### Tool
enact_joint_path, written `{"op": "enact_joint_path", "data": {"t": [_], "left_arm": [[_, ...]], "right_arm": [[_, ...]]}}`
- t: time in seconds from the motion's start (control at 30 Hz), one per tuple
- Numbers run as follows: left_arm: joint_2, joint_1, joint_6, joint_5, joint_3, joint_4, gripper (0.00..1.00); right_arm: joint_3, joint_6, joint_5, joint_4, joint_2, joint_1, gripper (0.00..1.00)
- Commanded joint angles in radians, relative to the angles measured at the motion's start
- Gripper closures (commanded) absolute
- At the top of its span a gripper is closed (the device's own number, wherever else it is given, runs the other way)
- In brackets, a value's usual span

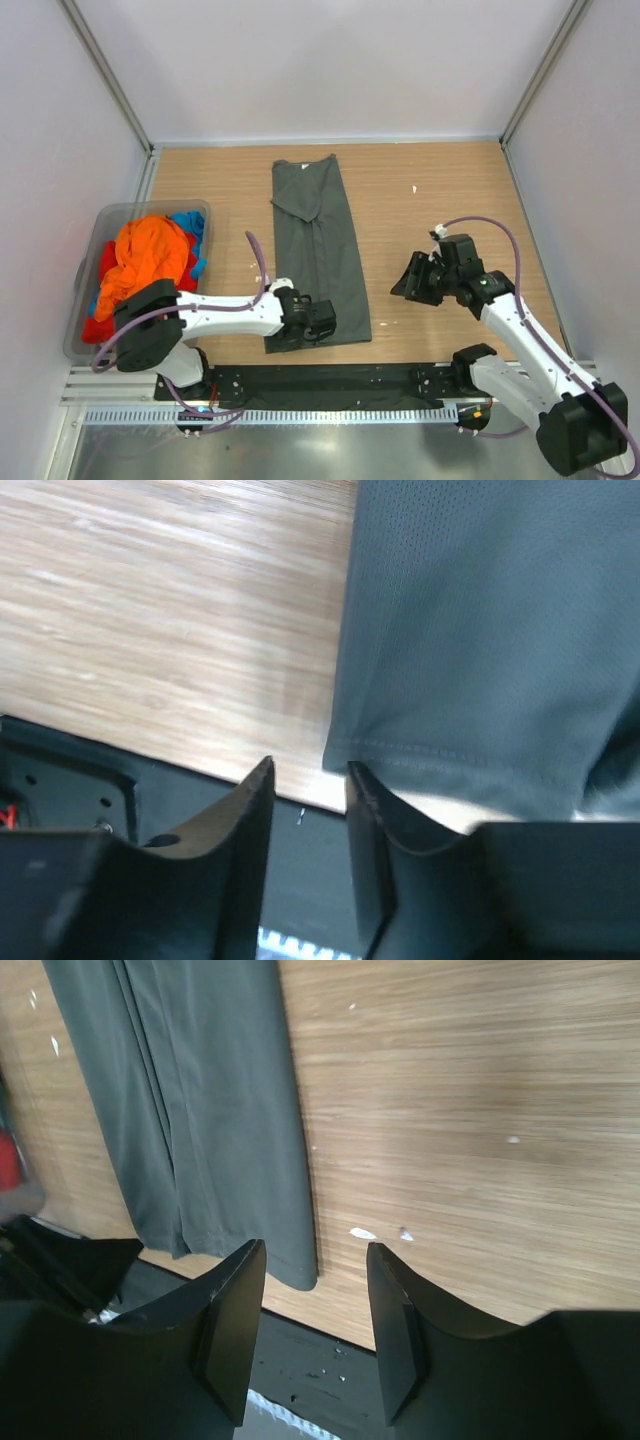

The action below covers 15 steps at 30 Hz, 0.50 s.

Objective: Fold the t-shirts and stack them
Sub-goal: Fold the tshirt

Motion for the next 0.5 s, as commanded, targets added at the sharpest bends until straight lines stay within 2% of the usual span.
{"op": "enact_joint_path", "data": {"t": [0.0, 0.1, 0.13, 0.2, 0.23, 0.27, 0.33, 0.37, 0.47], "left_arm": [[-0.114, 0.009, 0.003, -0.011, 0.036, -0.085, 0.62], [-0.21, 0.077, 0.095, 0.003, 0.067, -0.024, 0.57], [-0.234, 0.114, 0.141, 0.028, 0.052, 0.019, 0.58], [-0.314, 0.253, 0.259, 0.153, 0.009, 0.181, 0.57], [-0.338, 0.374, 0.287, 0.198, -0.013, 0.223, 0.58], [-0.354, 0.436, 0.313, 0.295, -0.051, 0.266, 0.58], [-0.386, 0.563, 0.386, 0.345, -0.065, 0.338, 0.57], [-0.391, 0.584, 0.411, 0.344, -0.063, 0.338, 0.51], [-0.363, 0.64, 0.502, 0.331, -0.059, 0.34, 0.46]], "right_arm": [[0.009, 0.063, 0.069, 0.091, 0.035, 0.112, 0.5], [0.035, 0.108, 0.123, 0.133, 0.064, 0.216, 0.56], [0.043, 0.131, 0.155, 0.148, 0.072, 0.236, 0.62], [0.074, 0.148, 0.183, 0.173, 0.117, 0.298, 0.65], [0.085, 0.154, 0.199, 0.19, 0.141, 0.321, 0.68], [0.095, 0.157, 0.215, 0.199, 0.164, 0.339, 0.69], [0.123, 0.163, 0.228, 0.222, 0.239, 0.397, 0.71], [0.132, 0.175, 0.246, 0.231, 0.259, 0.417, 0.71], [0.151, 0.198, 0.277, 0.282, 0.33, 0.499, 0.7]]}}
